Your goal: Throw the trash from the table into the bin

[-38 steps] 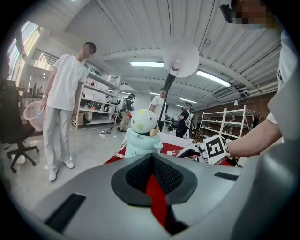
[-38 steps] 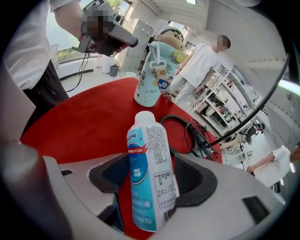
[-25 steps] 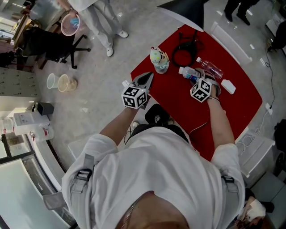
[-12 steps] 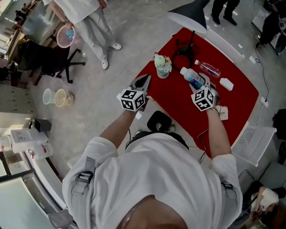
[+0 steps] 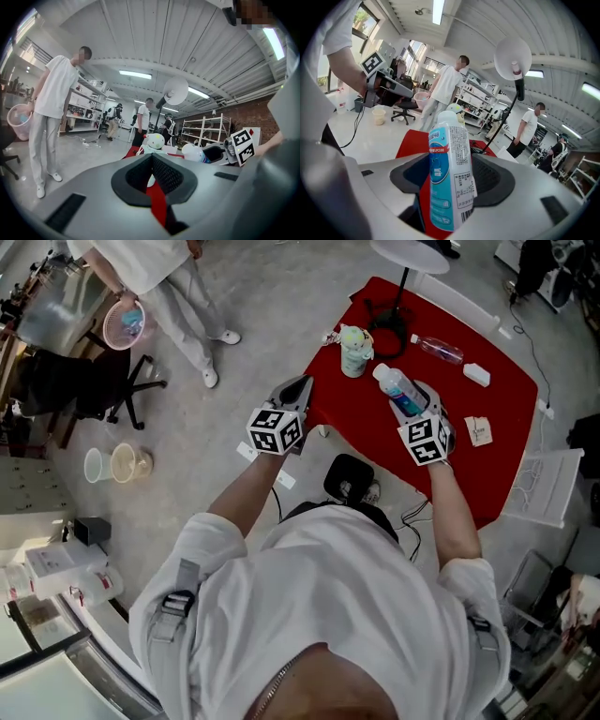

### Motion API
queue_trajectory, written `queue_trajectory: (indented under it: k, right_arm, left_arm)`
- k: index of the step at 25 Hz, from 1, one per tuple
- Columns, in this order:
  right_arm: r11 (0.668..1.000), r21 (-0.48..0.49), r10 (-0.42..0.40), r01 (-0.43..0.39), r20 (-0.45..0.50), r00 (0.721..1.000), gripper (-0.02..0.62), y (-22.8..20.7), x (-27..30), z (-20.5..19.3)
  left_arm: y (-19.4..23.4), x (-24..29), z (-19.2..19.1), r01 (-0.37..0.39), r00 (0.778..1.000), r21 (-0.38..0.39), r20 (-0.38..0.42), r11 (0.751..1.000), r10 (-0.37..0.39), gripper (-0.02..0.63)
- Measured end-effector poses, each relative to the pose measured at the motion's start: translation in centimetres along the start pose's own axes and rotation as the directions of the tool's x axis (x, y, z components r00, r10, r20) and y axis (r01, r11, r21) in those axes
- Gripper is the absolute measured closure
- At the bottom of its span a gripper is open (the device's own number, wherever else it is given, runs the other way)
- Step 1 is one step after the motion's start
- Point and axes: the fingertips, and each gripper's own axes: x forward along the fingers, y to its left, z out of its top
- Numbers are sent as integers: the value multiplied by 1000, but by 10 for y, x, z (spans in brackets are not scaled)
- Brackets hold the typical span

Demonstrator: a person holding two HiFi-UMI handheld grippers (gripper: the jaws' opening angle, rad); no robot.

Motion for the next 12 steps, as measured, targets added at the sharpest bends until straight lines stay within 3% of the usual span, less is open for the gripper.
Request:
queue_trajectory:
  k: [5, 12]
  right_arm:
    - [994, 102, -39, 39, 0, 999, 307, 52, -21, 13]
    - [987, 155, -27, 32, -38, 999, 307, 120, -39, 11]
  left_arm:
    - [5, -35, -7, 76, 997, 22, -32, 997, -75, 597]
    - [8, -66, -29, 127, 989, 18, -81, 992, -125, 597]
